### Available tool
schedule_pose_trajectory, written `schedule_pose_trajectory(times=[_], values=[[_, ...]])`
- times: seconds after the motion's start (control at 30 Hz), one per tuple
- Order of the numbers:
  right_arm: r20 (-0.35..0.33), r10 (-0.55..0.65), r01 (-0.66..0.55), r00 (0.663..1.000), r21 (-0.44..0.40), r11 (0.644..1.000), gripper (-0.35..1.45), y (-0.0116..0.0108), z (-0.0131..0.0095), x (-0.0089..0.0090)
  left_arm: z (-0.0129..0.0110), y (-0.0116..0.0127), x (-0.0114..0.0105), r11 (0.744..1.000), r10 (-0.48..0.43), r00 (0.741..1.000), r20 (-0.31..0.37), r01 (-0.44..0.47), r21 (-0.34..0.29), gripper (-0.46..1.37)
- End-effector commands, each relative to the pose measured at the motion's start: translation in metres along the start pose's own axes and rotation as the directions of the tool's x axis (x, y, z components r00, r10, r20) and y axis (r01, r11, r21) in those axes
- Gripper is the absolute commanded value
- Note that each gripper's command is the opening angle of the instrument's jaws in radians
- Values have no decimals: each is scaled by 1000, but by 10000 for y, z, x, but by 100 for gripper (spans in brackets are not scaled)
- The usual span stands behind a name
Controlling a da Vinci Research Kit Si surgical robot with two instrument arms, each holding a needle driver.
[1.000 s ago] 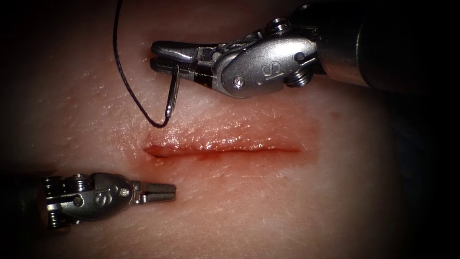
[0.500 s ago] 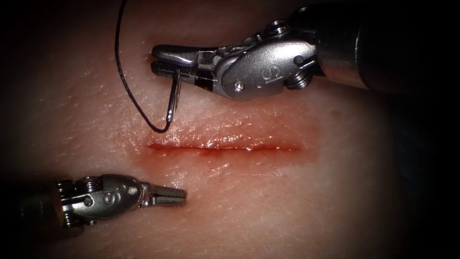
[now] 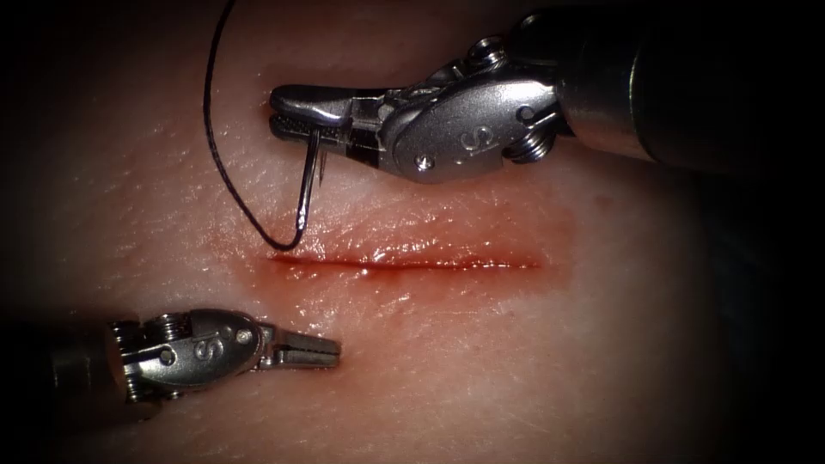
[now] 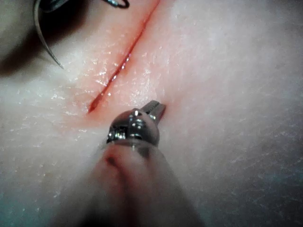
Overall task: Wound Closure
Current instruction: Se the right gripper to insert the needle through the top of the skin
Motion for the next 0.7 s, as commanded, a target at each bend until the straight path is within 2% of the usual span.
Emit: schedule_pose_trajectory(times=[0.03,0.37,0.5,0.7], values=[[-1,-4,4,1000,-7,1000,-35,-4,0,-2,-1,1,1,1000,-1,1000,2,1,-10,-33],[-5,-26,26,1000,16,1000,-35,-21,-2,-2,-9,3,15,1000,5,1000,-1,-5,-6,-29],[4,-5,5,1000,30,1000,-35,-35,-3,-6,-13,2,17,1000,7,1000,-3,-7,6,-27],[30,51,-51,998,24,998,-35,-44,-9,-17,-14,2,18,1000,7,1000,-6,-6,6,-28]])
